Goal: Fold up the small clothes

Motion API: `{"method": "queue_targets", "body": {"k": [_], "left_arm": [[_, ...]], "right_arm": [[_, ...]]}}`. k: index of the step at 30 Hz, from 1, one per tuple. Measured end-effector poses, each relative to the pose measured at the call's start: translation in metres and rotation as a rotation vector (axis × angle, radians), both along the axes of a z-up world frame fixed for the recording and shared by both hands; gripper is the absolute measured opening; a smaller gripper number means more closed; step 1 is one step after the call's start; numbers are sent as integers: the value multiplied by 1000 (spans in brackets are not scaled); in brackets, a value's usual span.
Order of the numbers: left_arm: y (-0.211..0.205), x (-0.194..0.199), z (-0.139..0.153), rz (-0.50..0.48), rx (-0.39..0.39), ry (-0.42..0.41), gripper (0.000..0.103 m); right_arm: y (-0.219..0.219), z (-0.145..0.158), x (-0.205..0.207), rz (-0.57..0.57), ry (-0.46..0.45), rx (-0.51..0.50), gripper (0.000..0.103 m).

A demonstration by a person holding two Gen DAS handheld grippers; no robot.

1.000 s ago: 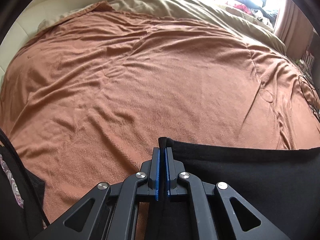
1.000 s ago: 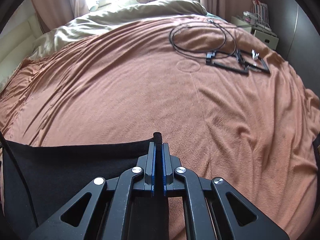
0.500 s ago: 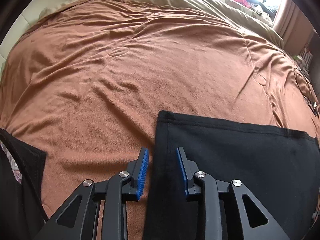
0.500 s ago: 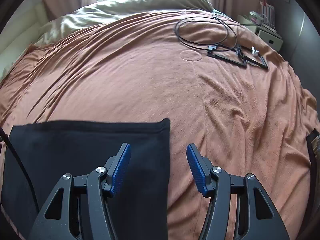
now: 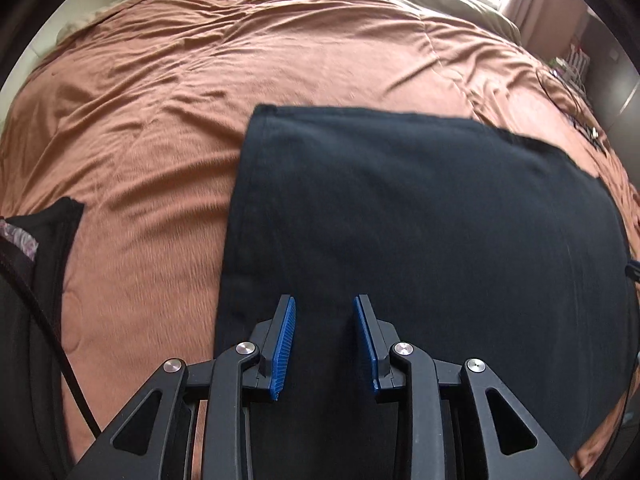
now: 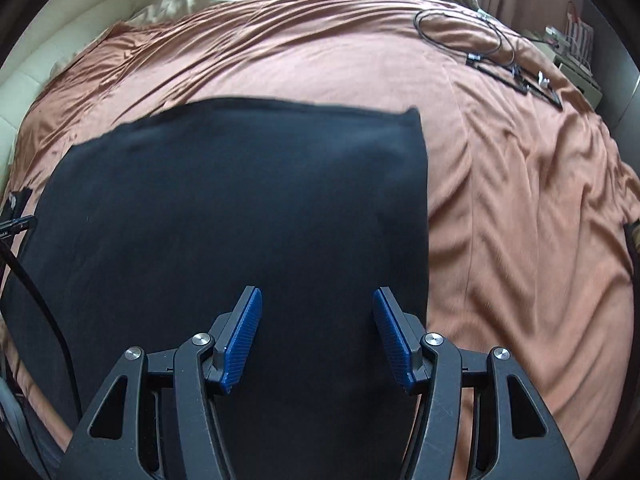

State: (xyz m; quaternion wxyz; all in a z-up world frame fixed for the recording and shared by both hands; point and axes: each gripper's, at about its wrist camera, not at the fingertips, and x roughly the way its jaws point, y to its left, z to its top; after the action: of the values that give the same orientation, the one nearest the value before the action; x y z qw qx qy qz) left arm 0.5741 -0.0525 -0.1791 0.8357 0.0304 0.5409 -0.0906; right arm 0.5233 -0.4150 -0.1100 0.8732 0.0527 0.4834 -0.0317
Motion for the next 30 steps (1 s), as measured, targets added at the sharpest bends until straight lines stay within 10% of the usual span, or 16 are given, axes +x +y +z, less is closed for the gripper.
{"method": "queue_targets", "body": {"k": [14,30], "left_arm": [[23,-93,-3,39,5,-9,52],[46,-159,-8,74,-5,-28,51]], "right_arm": [[20,-4,-95,-38,21,-11,56],[26,-8,-166,-80,13,48,56]]}}
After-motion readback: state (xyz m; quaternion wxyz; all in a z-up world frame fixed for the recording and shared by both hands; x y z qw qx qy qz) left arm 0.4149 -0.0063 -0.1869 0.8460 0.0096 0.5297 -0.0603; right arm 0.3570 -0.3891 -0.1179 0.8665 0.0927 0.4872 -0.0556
